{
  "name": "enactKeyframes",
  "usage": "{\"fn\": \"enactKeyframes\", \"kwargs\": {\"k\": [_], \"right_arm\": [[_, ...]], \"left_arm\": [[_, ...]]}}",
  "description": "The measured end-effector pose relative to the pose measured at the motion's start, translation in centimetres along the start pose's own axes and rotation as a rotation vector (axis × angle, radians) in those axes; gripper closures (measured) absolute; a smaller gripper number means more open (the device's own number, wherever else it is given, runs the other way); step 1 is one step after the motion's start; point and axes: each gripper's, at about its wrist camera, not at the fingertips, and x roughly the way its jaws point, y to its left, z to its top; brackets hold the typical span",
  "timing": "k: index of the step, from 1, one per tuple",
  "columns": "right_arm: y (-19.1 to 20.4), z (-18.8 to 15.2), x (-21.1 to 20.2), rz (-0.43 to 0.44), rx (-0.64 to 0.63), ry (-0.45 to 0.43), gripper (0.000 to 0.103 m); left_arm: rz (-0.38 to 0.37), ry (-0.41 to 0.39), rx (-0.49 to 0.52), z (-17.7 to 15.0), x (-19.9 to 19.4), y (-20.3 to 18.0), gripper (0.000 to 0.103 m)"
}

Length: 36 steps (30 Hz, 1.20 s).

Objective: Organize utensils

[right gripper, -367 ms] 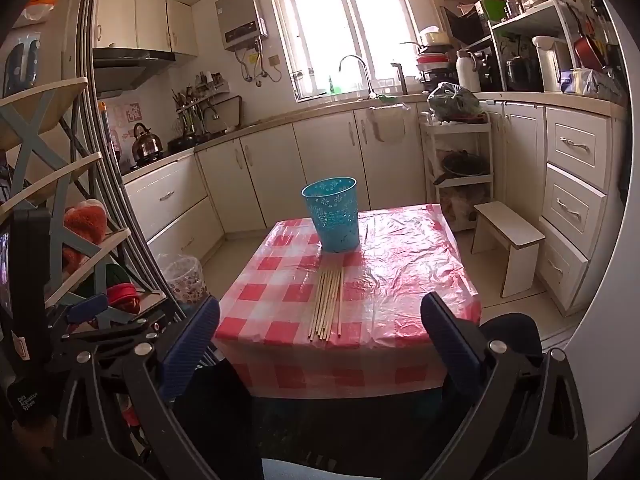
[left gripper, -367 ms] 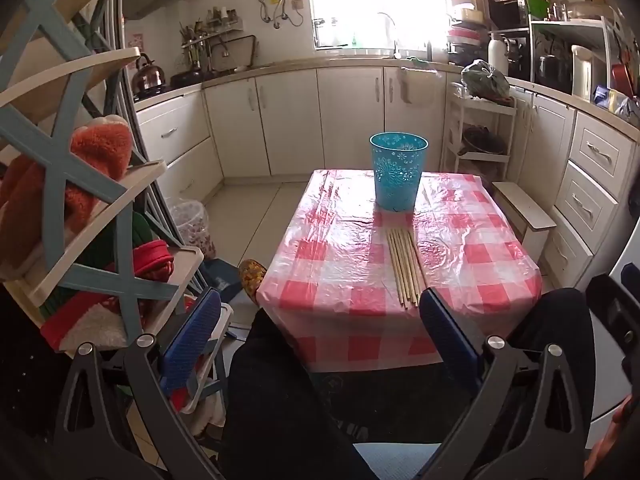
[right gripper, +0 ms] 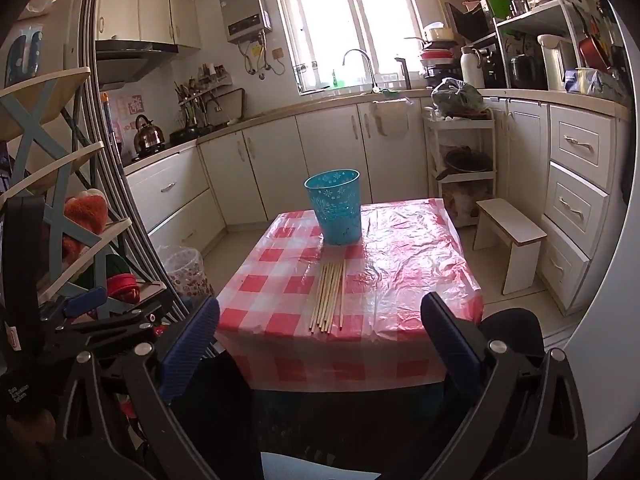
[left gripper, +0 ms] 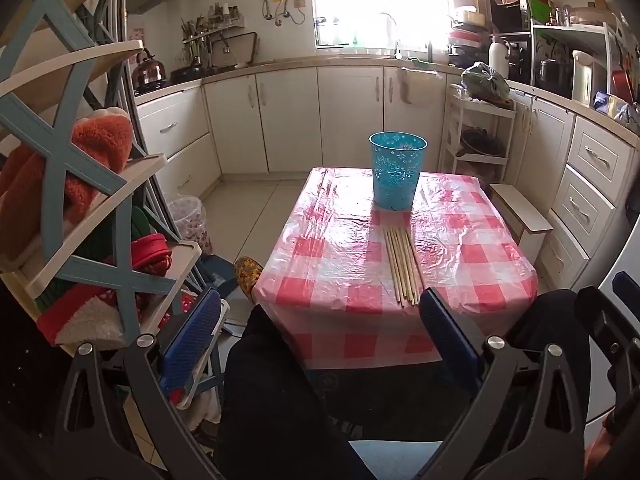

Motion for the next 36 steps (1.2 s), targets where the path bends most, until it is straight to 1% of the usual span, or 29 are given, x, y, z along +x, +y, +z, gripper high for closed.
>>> {"fn": "enactKeyframes", "kwargs": {"k": [2,3,4,28,36], "right_arm": [[0.2,-0.1,-0.1,0.0,-0.001,-0.002,0.006],[0.3,-0.2,-0.1,-0.001,-0.001,-0.003,0.006],[-0.3,0.1,-0.1,0.003,0.005,0.0,0.006],[0.3,0.1,-0.6,0.012,0.002,-0.013,0.006],[0.0,0.1,-1.0,0.018,0.0,-0.018,0.006]], "left_arm": [[-0.001,0.0,-0.002,-0.2,-0.3,0.1,0.007],[-0.003,0.007,-0.007,-0.1,0.3,0.1,0.007],[-0.004,0.01,-0.008,0.0,0.4,0.1,0.007],[-0.022,-0.003,-0.023,-0.1,-0.6,0.5,0.007],[-0.028,-0.008,-0.021,-0.1,-0.9,0.5,0.007]]}}
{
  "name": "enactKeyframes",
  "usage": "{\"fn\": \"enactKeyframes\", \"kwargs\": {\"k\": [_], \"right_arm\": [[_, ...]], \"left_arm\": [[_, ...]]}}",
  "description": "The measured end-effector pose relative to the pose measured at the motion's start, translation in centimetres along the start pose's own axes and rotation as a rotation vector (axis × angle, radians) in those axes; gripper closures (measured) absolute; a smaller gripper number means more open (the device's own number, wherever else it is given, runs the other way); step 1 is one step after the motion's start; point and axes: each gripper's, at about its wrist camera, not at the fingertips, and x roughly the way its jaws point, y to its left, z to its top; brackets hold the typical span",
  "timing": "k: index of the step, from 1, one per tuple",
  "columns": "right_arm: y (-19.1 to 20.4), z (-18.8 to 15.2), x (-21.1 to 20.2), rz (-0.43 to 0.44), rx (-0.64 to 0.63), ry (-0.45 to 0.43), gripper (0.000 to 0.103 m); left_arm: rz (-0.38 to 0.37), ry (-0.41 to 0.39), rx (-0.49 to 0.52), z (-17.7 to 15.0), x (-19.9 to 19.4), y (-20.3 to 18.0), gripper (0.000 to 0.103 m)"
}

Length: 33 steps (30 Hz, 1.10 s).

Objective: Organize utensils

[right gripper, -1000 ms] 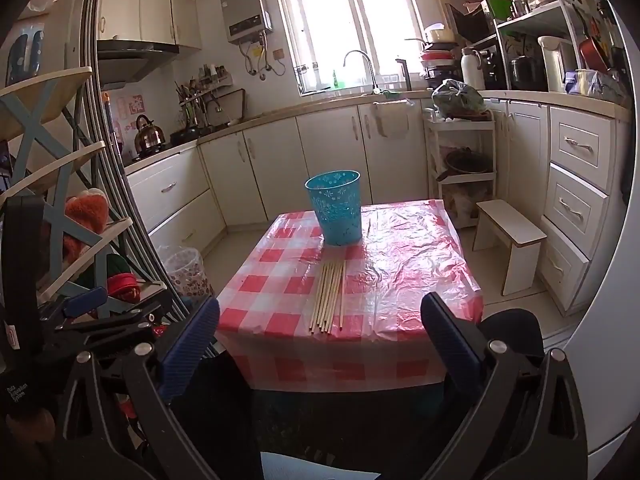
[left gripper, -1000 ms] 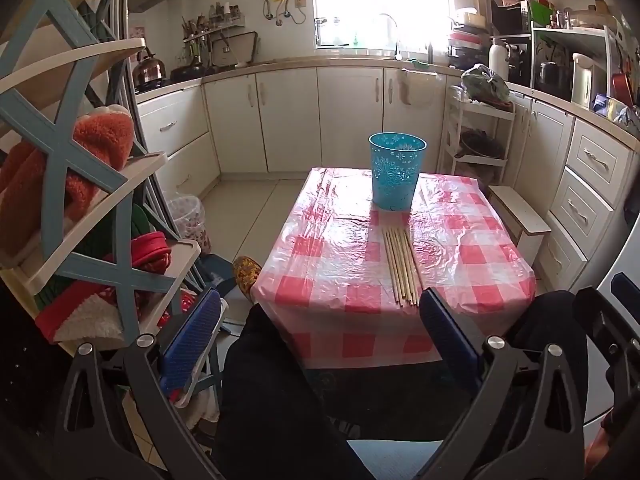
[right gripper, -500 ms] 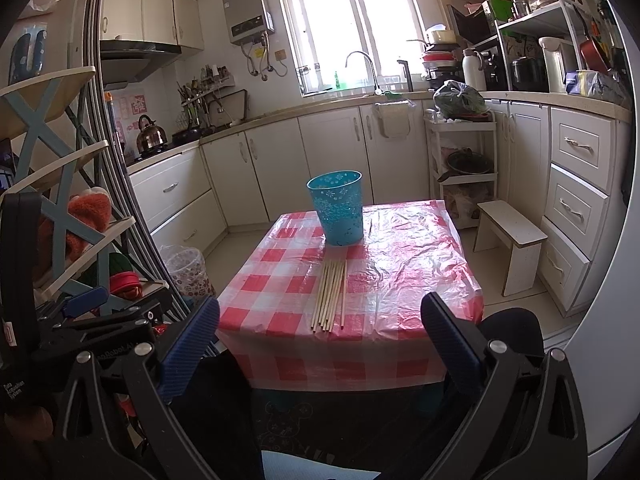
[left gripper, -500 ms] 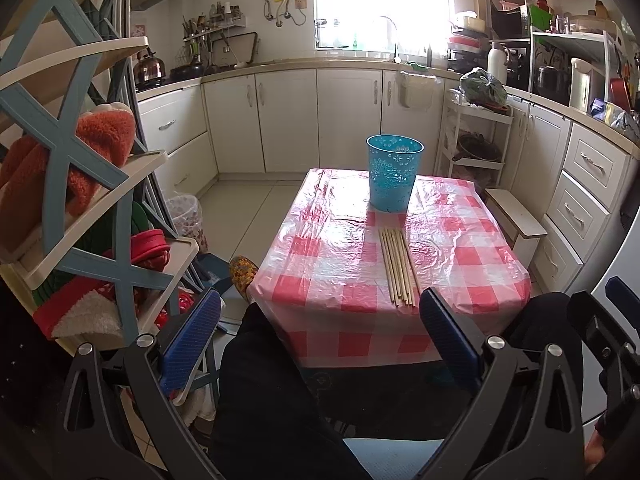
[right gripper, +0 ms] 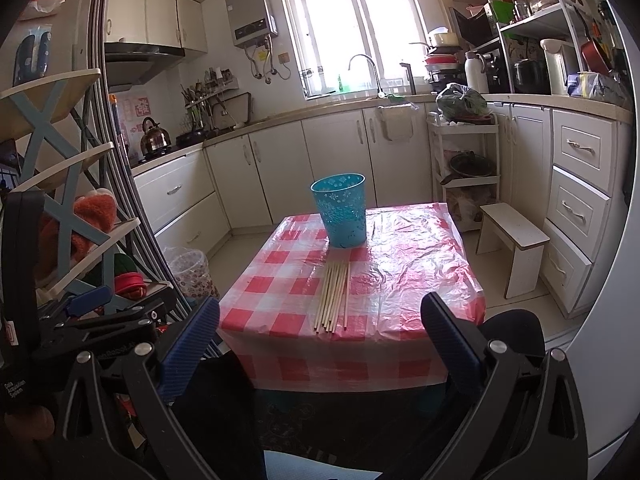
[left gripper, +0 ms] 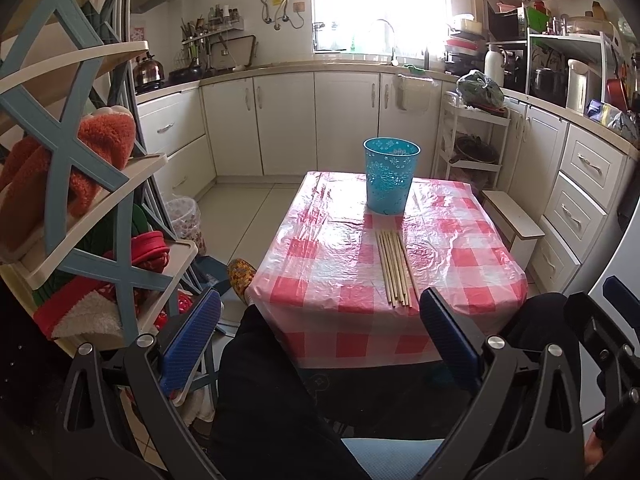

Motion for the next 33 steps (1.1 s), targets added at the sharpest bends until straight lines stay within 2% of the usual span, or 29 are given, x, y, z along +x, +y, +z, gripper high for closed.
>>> {"fn": "enactKeyframes", "kwargs": {"k": [8,18,22,28,29,30,31,32,33], "right_arm": [[-0.2,0.2,0.4,0.016,-0.012,0.003,0.006],[-1.7,0.4,3.1,0.0,0.008,0.019,0.006],[-2.3,0.8,5.6,-0.021,0.005,0.049,0.006],[-3.5,1.7,12.9,-0.018,0.005,0.134,0.008],[-3.6,1.7,14.1,-0.017,-0.003,0.146,0.013],[-3.7,1.6,15.9,-0.006,-0.011,0.174,0.028],[-4.0,1.6,17.9,0.008,-0.015,0.214,0.034],[-4.2,1.3,19.9,0.021,-0.013,0.255,0.047],[-4.5,1.1,21.4,0.033,-0.009,0.284,0.053]], "left_arm": [[0.012,-0.004,0.001,0.5,0.1,-0.3,0.007],[-0.018,0.054,0.033,1.3,3.7,-1.6,0.007],[-0.028,0.099,0.021,1.5,6.9,-1.3,0.008],[-0.048,0.166,-0.016,2.0,12.5,-0.4,0.008],[-0.048,0.172,-0.026,2.1,13.3,-0.3,0.008],[-0.052,0.178,-0.036,2.2,14.1,-0.3,0.008],[-0.06,0.186,-0.046,2.3,15.0,-0.2,0.008],[-0.065,0.194,-0.053,2.4,15.9,-0.2,0.008],[-0.071,0.203,-0.058,2.5,16.6,-0.2,0.008]]}}
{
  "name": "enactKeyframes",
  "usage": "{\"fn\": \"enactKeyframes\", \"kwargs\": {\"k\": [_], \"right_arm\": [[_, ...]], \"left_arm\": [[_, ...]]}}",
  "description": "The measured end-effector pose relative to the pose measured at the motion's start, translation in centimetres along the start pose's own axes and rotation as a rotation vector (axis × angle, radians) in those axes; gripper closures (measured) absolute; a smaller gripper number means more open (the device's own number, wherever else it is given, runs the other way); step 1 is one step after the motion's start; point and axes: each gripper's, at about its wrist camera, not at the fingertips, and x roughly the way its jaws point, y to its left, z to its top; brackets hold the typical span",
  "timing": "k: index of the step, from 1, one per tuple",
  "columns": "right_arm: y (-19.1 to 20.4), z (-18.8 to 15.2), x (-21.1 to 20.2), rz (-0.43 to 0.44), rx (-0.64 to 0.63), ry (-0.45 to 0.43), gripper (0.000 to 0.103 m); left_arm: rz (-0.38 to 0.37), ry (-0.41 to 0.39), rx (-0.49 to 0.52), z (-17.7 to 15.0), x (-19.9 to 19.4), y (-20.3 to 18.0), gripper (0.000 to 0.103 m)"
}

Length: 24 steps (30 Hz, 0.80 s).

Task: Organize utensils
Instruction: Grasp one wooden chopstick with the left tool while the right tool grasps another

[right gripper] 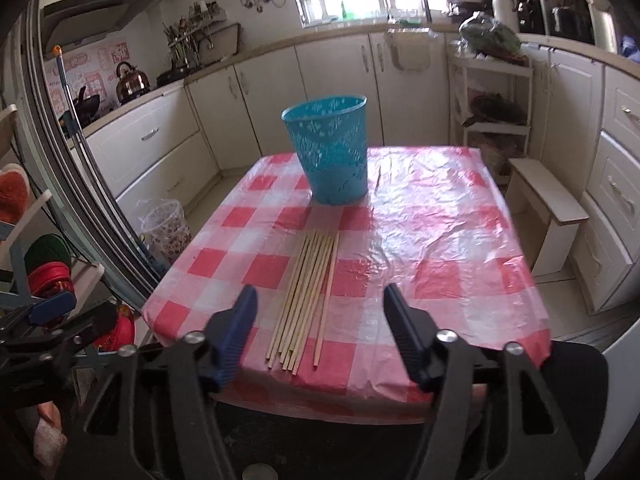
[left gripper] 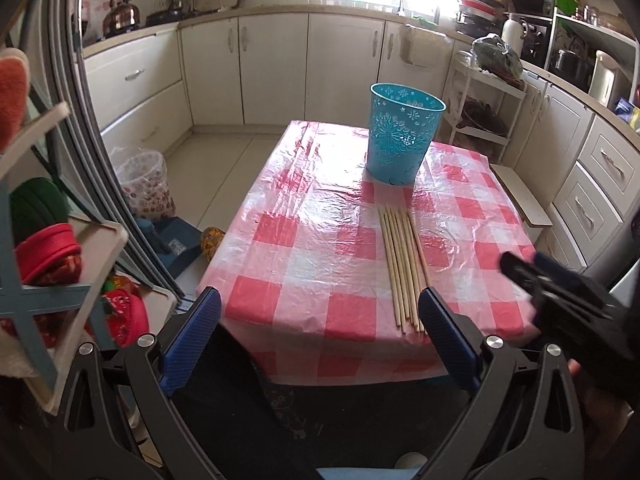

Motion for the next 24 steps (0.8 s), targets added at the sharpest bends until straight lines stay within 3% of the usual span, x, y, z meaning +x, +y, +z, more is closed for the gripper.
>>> {"fn": "enactKeyframes", "kwargs": {"k": [2,5,14,24], "right_arm": [[-0.5,0.6,4.0,0.028,0.008,0.071,0.071],[-0.9,1.4,8.6,0.028,0.004,0.134,0.083],[-1.0,2.7,15.7,0.004,-0.037,0.219,0.092],[-2.8,2.9,16.5,0.004,-0.097,0.214,0.098]], "left_arm": [[-0.015,0.021,-0.007,0.6,1.5,-0.1,0.008],[-0.015,0.04,-0.003,1.3,3.5,-0.5,0.008],[-0.01,0.112,-0.016,3.1,9.5,-0.8,0.008],[-0.007,0.184,0.015,5.0,17.1,-3.4,0.008]]}}
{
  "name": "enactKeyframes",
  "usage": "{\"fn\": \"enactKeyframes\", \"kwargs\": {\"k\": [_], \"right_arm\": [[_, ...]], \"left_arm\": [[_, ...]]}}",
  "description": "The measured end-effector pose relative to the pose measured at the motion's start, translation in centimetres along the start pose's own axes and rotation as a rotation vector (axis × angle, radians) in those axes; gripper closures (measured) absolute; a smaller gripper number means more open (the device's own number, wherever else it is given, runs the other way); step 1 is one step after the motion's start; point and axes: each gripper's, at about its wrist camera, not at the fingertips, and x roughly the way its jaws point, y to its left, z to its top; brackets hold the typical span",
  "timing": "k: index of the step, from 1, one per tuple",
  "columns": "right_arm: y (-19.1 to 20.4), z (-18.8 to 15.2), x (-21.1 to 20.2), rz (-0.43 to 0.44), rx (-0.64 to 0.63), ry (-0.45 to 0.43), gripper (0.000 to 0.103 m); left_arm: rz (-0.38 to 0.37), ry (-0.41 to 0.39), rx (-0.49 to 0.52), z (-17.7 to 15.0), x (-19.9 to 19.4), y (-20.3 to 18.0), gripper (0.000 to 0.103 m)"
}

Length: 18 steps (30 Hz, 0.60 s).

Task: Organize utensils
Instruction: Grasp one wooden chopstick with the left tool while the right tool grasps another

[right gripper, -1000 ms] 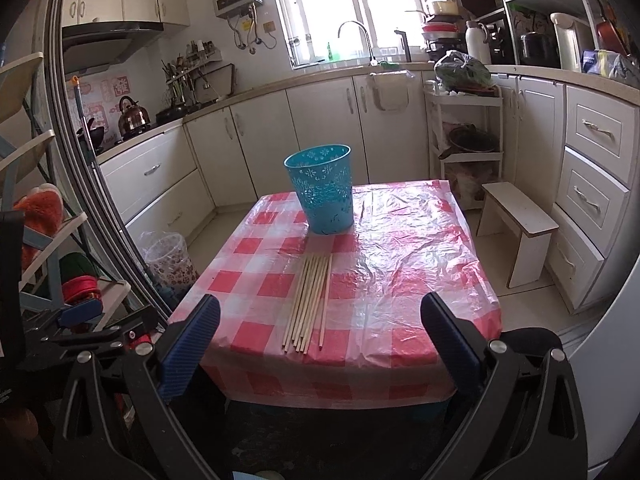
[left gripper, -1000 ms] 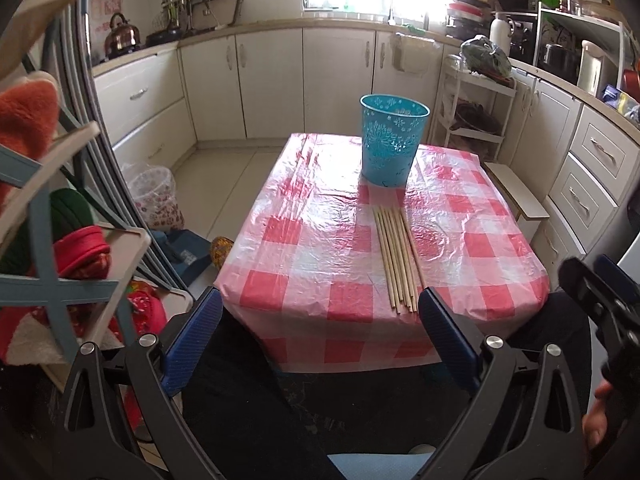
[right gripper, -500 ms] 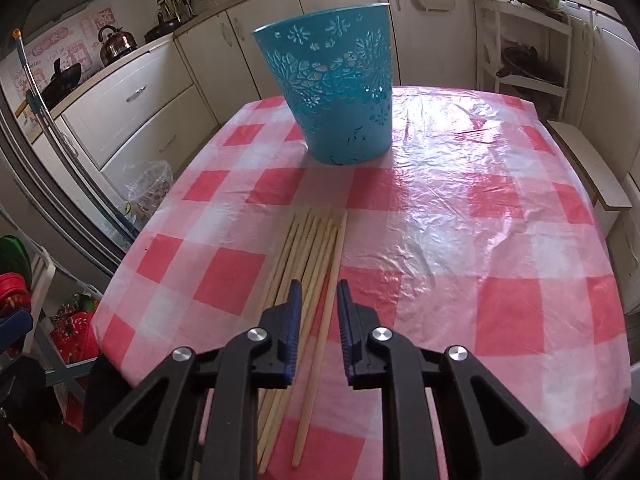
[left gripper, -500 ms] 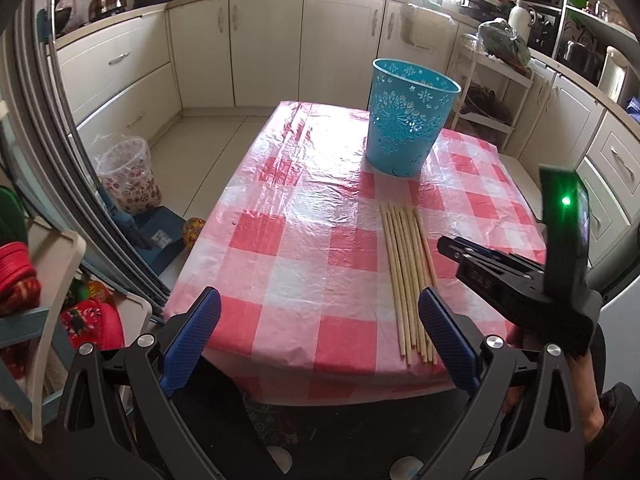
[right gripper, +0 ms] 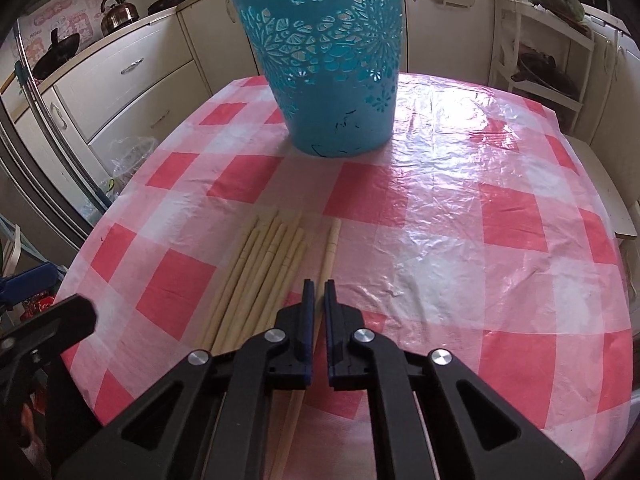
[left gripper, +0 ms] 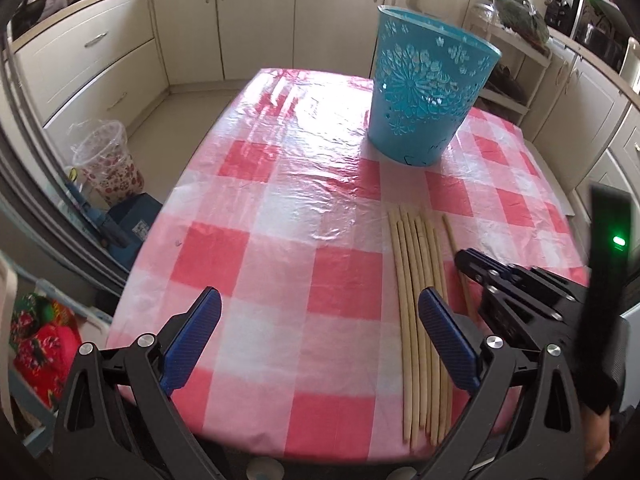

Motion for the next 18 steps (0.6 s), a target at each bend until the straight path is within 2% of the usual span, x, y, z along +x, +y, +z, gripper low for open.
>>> {"fn": "enactKeyframes", "kwargs": {"k": [9,14,18], "right_arm": [[-1.3,-0.3,-0.1,0.06,0.032,-0.022,0.097],[-1.9,-0.3,-0.2,0.088,0.052,-0.019,0.097],[-1.9,-0.3,-0.2,0.096,0.056,-0.017,0.097]], "left_arm": [[0.064,0.074,0.054,2.0,5.8,-3.0,0.011],[0.11,0.104,0.078,2.2,7.5,-3.5,0.012],[0.114,0.103,0.07,2.3,7.5,-3.1,0.012]]}}
